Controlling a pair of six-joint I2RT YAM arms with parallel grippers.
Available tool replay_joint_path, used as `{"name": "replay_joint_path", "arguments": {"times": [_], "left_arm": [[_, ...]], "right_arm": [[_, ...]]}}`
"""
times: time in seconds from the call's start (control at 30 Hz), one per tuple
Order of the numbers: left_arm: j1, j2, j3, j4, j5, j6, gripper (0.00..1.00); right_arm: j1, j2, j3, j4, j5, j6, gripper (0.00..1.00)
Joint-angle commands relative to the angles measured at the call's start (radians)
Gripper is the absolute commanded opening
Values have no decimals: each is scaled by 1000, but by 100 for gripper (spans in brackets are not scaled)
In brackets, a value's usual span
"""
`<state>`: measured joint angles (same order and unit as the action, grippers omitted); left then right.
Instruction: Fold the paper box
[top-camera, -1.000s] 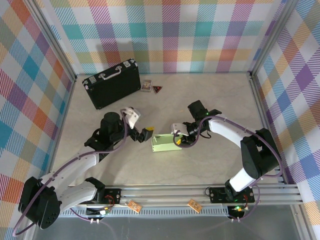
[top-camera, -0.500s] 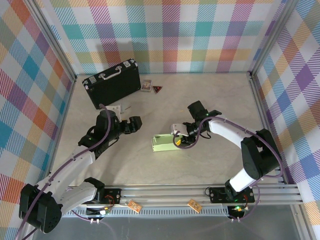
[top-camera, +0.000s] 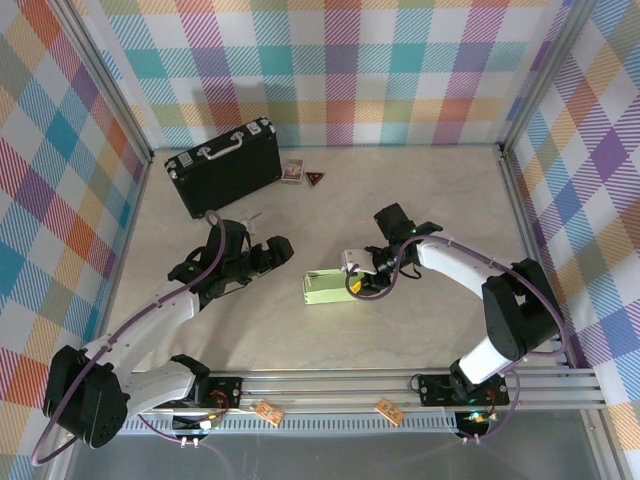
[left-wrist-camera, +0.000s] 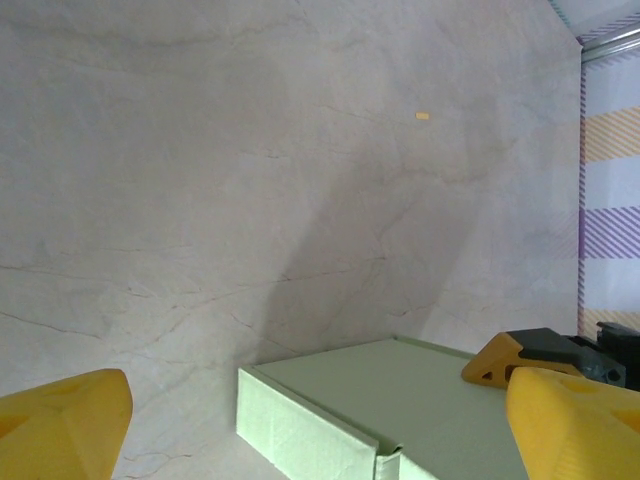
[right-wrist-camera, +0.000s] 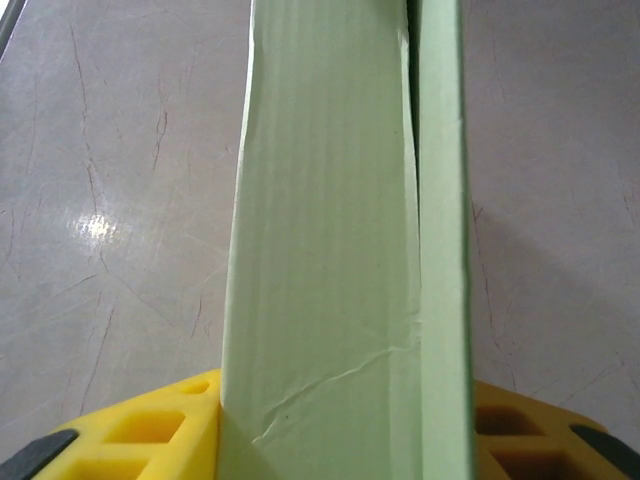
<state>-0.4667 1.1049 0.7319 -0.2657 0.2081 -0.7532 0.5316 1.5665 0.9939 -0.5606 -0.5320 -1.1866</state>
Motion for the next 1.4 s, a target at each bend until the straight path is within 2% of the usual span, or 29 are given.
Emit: {"name": "replay_joint_path", "arguments": {"times": [0.0, 0.17, 0.5, 0.57, 0.63, 0.77, 0.97, 1.37], "left_arm": [[-17, 37, 10, 58, 54, -75, 95], [-47, 63, -32, 184, 60, -162, 91], [-106, 139, 12, 203, 32, -213, 91], [-116, 151, 19, 206, 35, -218, 89], [-129, 165, 22, 221, 43, -229, 80], [-152, 201, 43, 229, 66, -235, 80], [-157, 175, 47, 154, -3, -209, 81], [-157, 176, 119, -48, -24, -89, 84]], "right_arm": [[8, -25, -17, -9, -34, 3, 45], [11, -15, -9, -12, -35, 5, 45], [13, -5, -9, -8, -26, 13, 46], [13, -5, -7, -5, -27, 14, 47], [13, -1, -6, -3, -28, 18, 49], [13, 2, 0, -7, -23, 24, 49], [13, 12, 3, -8, -26, 28, 49], [14, 3, -5, 4, -14, 39, 54]]}}
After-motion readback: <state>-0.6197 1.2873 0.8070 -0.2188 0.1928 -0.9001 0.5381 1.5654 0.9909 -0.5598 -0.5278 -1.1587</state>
